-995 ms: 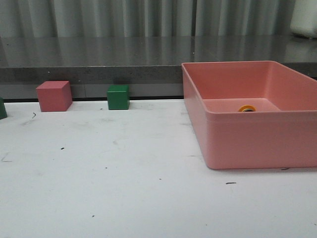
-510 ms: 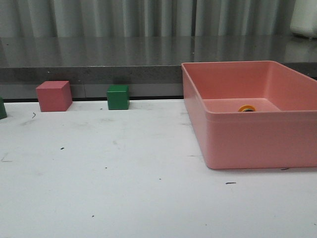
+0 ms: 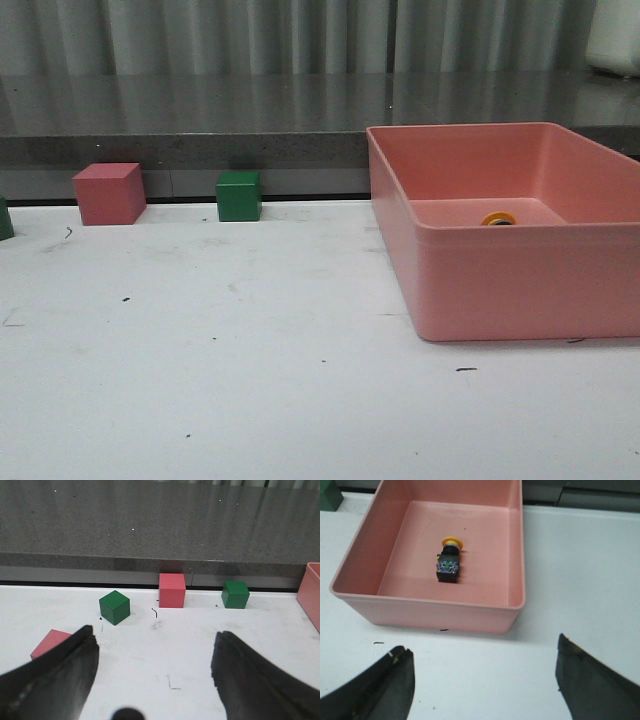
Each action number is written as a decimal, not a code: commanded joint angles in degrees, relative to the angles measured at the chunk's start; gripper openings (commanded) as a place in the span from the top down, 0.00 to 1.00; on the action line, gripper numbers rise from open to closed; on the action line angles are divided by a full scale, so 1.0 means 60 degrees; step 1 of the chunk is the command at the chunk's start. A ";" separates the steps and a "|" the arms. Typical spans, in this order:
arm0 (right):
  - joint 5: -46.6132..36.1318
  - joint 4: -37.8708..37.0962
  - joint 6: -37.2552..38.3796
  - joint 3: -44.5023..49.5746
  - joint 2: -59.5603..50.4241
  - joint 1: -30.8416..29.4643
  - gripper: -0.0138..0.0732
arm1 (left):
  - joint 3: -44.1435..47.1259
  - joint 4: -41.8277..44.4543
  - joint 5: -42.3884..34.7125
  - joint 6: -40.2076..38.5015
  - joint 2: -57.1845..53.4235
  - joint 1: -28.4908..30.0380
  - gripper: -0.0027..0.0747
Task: Place and stand button with both arms
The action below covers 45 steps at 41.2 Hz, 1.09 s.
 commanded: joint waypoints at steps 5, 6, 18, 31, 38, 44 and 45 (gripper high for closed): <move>0.0547 0.0617 -0.0066 -0.1569 0.1814 0.0332 0.16 | -0.0314 -0.0044 -0.0778 -0.0070 0.0128 0.0016 0.43; 0.0681 0.0617 -0.0060 -0.1749 0.2100 0.0418 0.16 | -0.0314 -0.0044 -0.0778 -0.0070 0.0128 0.0016 0.44; 0.1117 0.0617 -0.0060 -0.3520 0.4994 0.1005 0.16 | -0.0314 -0.0044 -0.0778 -0.0070 0.0128 0.0016 0.48; 0.1670 0.0559 -0.0060 -0.5612 0.8064 0.1041 0.16 | -0.0314 -0.0044 -0.0778 -0.0070 0.0128 0.0016 0.50; 0.2074 0.0559 -0.0060 -0.6739 0.9648 0.1041 0.16 | -0.0314 -0.0044 -0.0778 -0.0070 0.0128 0.0016 0.50; 0.2515 0.0144 0.0282 -0.7674 1.0869 0.1041 0.16 | -0.0314 -0.0044 -0.0778 -0.0070 0.0128 0.0016 0.50; 0.2613 0.0000 0.0409 -0.7841 1.1089 0.1041 0.16 | -0.0314 -0.0044 -0.0778 -0.0070 0.0128 0.0016 0.50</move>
